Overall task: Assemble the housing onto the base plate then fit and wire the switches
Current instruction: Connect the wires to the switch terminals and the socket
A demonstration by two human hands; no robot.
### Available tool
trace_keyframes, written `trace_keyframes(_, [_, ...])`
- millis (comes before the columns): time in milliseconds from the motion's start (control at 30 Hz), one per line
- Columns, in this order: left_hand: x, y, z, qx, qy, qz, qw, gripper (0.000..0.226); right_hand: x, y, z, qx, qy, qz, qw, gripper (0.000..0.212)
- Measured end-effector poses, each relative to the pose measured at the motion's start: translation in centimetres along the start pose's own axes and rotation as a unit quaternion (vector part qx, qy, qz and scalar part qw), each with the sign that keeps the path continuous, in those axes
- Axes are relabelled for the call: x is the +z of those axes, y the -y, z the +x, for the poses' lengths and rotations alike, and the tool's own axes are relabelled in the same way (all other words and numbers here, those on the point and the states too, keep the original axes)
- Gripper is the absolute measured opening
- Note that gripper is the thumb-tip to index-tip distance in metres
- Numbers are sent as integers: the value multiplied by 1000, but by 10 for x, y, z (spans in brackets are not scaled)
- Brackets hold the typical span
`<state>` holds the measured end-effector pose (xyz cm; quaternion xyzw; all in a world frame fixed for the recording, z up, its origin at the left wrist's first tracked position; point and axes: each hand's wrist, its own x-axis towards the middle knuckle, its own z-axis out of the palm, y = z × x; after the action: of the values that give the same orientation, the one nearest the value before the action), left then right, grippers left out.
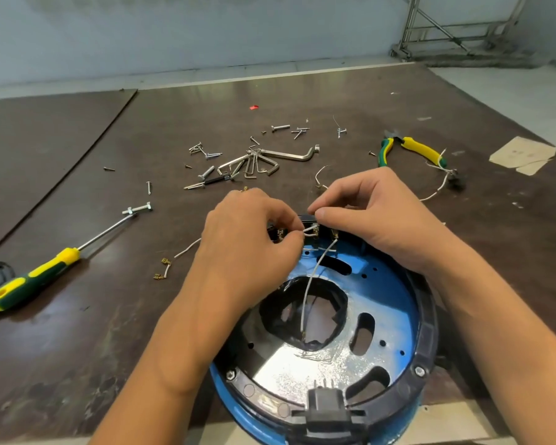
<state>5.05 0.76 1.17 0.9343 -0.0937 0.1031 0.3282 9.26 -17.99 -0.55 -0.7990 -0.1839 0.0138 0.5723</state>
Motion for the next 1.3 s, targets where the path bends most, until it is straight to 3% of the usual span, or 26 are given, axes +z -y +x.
trace_keyframes(133, [0, 1, 0, 2, 41, 34, 999, 7, 2, 2, 1, -20, 9, -83, 996, 19])
trace_keyframes(300, [11, 2, 0, -1, 65, 70, 995, 8, 0, -1, 2, -2, -26, -79, 996, 37])
trace_keyframes(533, [15, 7, 3, -8, 44, 71, 996, 10, -4, 2, 2, 28, 112, -148, 982, 59])
trace_keyframes(933, [18, 3, 0, -37, 33, 101, 994, 14, 4, 4, 2, 5, 121, -229, 966, 65])
trace_keyframes(1300, [14, -2, 0, -44, 73, 87, 993, 8, 5, 0, 2, 2, 100, -197, 975, 63])
